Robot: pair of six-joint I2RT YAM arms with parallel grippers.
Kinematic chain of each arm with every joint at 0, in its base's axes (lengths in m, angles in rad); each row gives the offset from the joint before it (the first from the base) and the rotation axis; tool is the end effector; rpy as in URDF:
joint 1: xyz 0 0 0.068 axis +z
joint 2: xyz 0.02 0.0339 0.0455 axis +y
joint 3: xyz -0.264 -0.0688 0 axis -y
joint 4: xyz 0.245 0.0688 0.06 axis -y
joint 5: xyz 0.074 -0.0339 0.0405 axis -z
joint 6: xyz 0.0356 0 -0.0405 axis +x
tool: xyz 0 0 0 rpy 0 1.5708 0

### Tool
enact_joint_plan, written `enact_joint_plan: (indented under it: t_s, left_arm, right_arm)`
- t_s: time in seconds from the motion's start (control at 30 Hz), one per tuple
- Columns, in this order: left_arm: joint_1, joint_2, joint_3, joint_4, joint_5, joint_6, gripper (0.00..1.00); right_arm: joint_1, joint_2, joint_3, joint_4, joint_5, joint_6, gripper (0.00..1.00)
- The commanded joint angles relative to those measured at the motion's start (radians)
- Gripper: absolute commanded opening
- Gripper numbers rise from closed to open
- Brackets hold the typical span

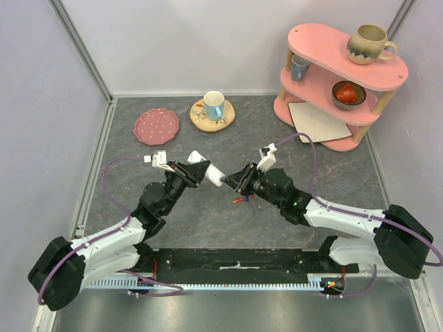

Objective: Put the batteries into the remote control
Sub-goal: Remove the battery cover from the remote control.

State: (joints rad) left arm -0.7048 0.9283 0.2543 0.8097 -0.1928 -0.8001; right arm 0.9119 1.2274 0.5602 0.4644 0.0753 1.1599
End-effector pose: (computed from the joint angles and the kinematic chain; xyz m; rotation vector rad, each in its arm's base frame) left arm 0.1557 -0.1235 0.2336 -0.2411 1.5133 -1.0852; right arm 0.1662 0.2102 0.2356 0.3097 1.9860 1.3706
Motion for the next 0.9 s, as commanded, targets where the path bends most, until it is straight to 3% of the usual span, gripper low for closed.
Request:
enact_joint_plan:
  t_s: [0.0,0.23,0.37,0.43,0.87]
  left_arm:
    - [-0.009,-0.016,-0.001,0.072,-0.027,0.015,0.02]
    - [-0.010,-0.008,-0.004,0.080,-0.028,0.012,0.02]
    - [-0.012,-0.009,-0.006,0.082,-0.028,0.010,0.02]
    - [-0.012,-0.009,-0.007,0.082,-0.028,0.010,0.02]
    - [-0.019,0.004,-0.013,0.085,-0.036,0.013,0.02]
  right_arm:
    - [-0.005,0.014,0.046,0.063,0.009,0.014,0.28]
    - [-0.005,0.035,0.052,0.079,-0.017,0.023,0.32]
    - [-0.005,0.043,0.056,0.072,-0.020,0.029,0.48]
    - [-0.005,0.046,0.058,0.072,-0.020,0.029,0.51]
    - [-0.007,0.054,0.069,0.103,-0.046,0.023,0.38]
